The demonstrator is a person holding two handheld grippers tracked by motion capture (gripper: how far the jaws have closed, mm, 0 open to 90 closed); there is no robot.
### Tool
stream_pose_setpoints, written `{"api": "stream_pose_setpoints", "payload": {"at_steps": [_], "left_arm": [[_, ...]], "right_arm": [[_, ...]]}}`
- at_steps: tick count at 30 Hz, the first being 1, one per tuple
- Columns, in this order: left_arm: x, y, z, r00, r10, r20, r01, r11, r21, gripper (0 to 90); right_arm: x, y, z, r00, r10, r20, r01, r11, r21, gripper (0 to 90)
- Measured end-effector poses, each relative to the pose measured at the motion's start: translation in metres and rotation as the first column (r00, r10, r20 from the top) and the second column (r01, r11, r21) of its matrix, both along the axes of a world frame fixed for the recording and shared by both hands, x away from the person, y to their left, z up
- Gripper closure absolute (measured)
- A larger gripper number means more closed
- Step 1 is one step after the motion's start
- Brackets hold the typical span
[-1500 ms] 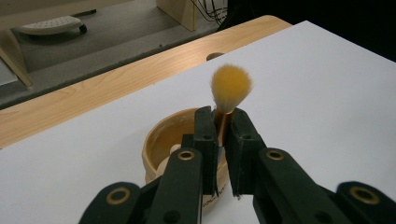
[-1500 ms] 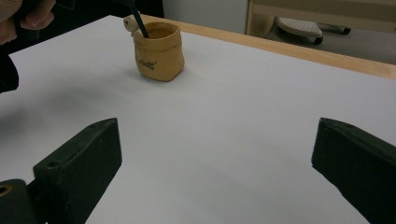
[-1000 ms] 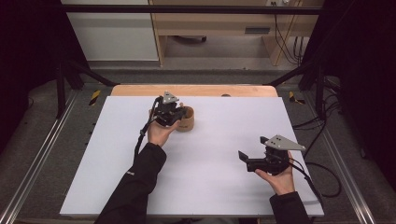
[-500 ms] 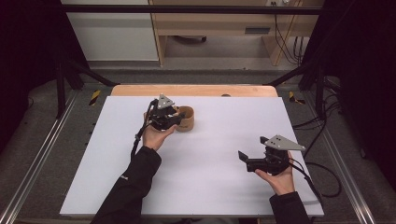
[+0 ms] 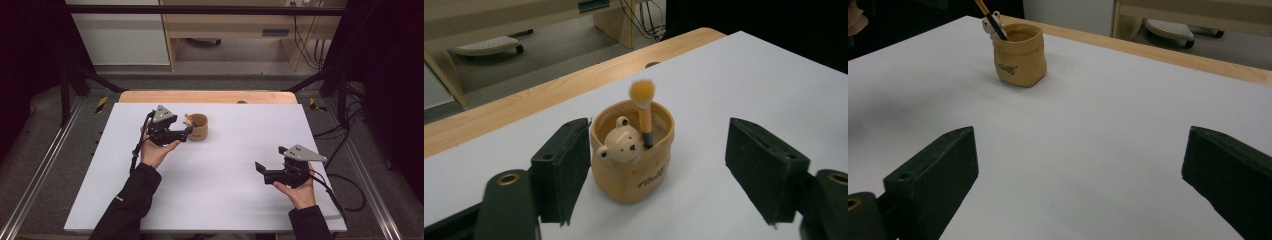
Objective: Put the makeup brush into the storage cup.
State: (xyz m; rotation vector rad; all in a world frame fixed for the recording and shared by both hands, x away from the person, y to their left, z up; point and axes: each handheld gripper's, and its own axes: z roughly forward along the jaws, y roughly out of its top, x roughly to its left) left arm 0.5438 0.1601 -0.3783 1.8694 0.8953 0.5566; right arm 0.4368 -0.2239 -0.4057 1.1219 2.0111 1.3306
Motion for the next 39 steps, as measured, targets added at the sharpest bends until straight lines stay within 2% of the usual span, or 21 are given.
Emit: {"api": "stream_pose_setpoints", "payload": {"at_steps": [5,9,31,39], "left_arm": [[-0.011,0.007,0.002,0.9996,-0.028,0.002,0.028,0.9994,-0.019,20.2],[-0.02,0.013,0.002,0.9991,-0.042,-0.001,0.042,0.9989,-0.02,17.9],[-0.062,0.041,0.005,0.9976,-0.062,0.031,0.063,0.9959,-0.064,11.8],[-0.073,0.052,0.002,0.9981,-0.052,0.033,0.054,0.9966,-0.063,11.6]], "right_arm": [[0.0,0.0,0.0,1.0,0.002,-0.001,-0.002,1.0,0.001,2.1],[-0.001,0.0,0.001,1.0,0.004,-0.001,-0.004,1.0,0.001,2.1],[-0.001,-0.001,0.001,1.0,0.008,-0.001,-0.008,1.0,0.0,2.0],[-0.002,0.0,0.001,1.0,0.008,-0.002,-0.008,1.0,0.002,2.0]]}}
